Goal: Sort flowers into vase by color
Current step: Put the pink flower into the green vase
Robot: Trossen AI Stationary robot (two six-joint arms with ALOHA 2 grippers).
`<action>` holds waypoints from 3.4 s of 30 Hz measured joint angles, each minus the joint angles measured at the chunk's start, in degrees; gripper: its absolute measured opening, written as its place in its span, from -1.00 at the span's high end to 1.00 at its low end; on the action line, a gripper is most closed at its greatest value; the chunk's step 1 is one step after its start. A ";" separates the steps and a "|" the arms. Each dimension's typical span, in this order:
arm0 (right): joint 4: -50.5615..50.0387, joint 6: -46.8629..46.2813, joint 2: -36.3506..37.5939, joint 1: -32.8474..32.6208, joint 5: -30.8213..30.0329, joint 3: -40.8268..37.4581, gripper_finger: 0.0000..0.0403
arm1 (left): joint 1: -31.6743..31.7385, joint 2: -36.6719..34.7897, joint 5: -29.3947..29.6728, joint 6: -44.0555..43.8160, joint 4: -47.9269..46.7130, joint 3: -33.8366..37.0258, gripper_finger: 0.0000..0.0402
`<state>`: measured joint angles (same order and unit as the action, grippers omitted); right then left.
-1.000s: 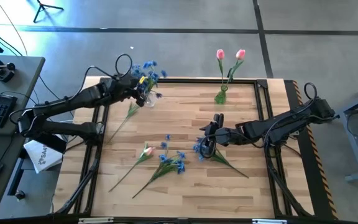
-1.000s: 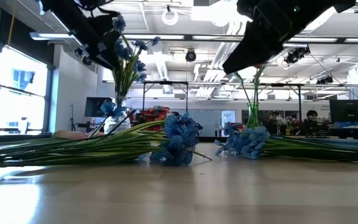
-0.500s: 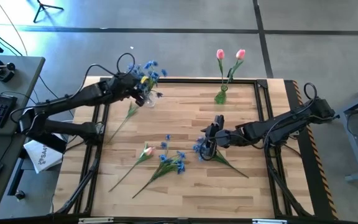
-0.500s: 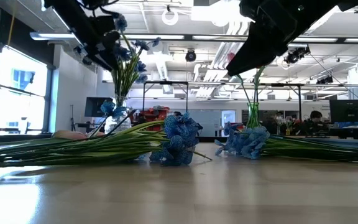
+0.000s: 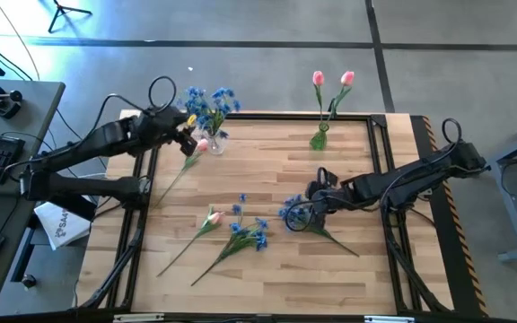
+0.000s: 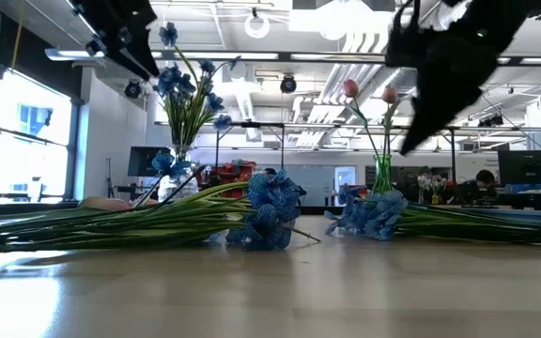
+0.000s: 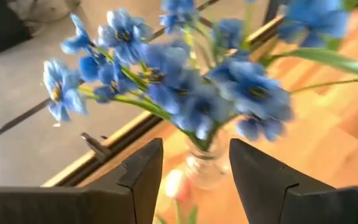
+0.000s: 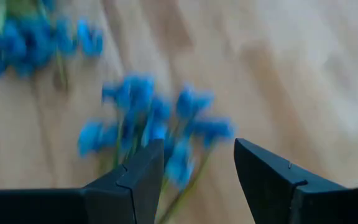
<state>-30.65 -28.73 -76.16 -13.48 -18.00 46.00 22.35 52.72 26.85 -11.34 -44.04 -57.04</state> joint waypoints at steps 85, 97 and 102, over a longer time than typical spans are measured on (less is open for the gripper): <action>71.77 16.26 -4.70 -3.37 -0.76 -19.37 0.04 | -35.04 28.20 -6.96 6.50 87.17 22.39 1.00; 80.00 29.86 -17.98 2.16 -4.00 -3.40 0.04 | -29.32 28.22 -17.22 8.86 91.34 22.36 1.00; 75.21 30.49 -18.60 3.83 -0.15 1.20 0.10 | -29.96 28.22 -17.55 10.38 91.42 22.36 1.00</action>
<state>44.56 1.76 -94.76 -9.65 -18.15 47.20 -7.60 80.95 9.30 -0.97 47.37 -34.68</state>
